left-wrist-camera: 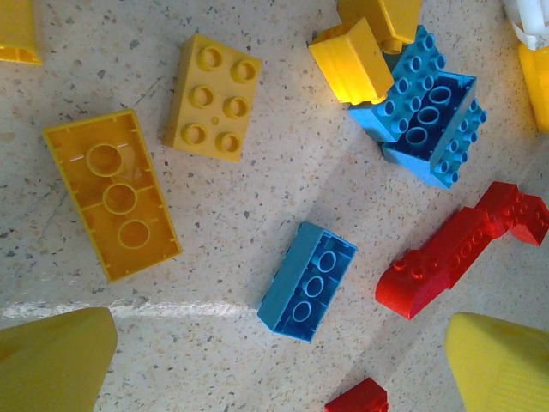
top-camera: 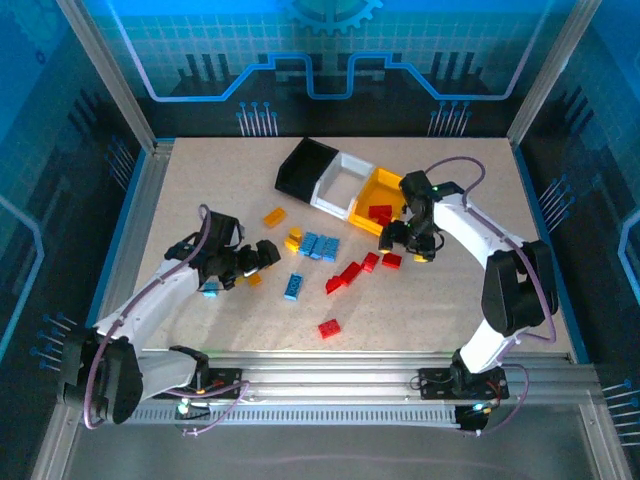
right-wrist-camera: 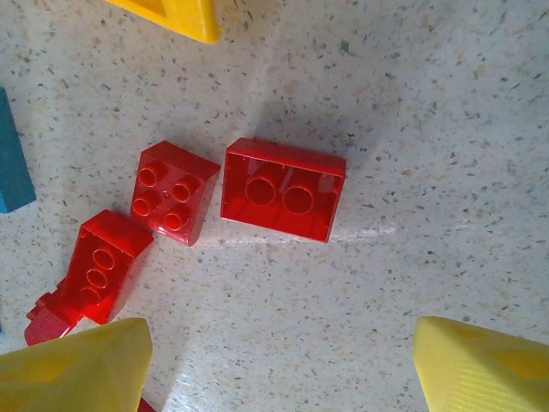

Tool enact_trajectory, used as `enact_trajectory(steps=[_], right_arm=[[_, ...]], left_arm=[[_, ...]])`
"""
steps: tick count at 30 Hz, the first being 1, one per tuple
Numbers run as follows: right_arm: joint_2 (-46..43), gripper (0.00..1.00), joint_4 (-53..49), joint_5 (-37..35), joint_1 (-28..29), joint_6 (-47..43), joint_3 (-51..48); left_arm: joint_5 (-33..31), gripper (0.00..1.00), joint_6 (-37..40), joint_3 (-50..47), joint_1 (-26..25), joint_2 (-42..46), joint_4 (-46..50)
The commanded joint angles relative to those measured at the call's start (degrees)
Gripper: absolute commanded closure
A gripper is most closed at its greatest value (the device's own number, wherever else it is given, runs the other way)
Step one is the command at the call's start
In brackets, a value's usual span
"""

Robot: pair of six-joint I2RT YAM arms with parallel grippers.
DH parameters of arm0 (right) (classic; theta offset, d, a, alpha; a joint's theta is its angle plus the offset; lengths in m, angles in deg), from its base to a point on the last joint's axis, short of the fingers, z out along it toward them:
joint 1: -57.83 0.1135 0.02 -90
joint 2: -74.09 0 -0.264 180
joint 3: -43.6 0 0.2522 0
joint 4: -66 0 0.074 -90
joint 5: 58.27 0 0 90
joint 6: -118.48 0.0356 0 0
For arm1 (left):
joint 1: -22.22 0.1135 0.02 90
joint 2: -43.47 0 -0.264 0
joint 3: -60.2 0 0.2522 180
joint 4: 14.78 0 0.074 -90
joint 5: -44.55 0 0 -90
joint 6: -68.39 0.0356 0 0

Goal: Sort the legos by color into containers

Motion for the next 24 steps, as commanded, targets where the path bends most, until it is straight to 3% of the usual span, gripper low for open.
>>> enact_trajectory(steps=[1, 12, 24], right_arm=[[0.9, 0.21, 4.1, 0.9, 1.1, 1.8, -0.5], [8.2, 0.29, 6.9, 0.2, 0.5, 2.5, 2.0], [12.6, 0.31, 7.7, -0.9, 0.5, 3.5, 2.8]], left_arm=[[1.4, 0.01, -1.4, 0.4, 0.1, 0.0, -0.2], [0.5, 0.01, 0.3, 2.1, 0.0, -1.1, 1.4], [0.4, 0.01, 3.9, 5.6, 0.0, -5.1, 3.2]])
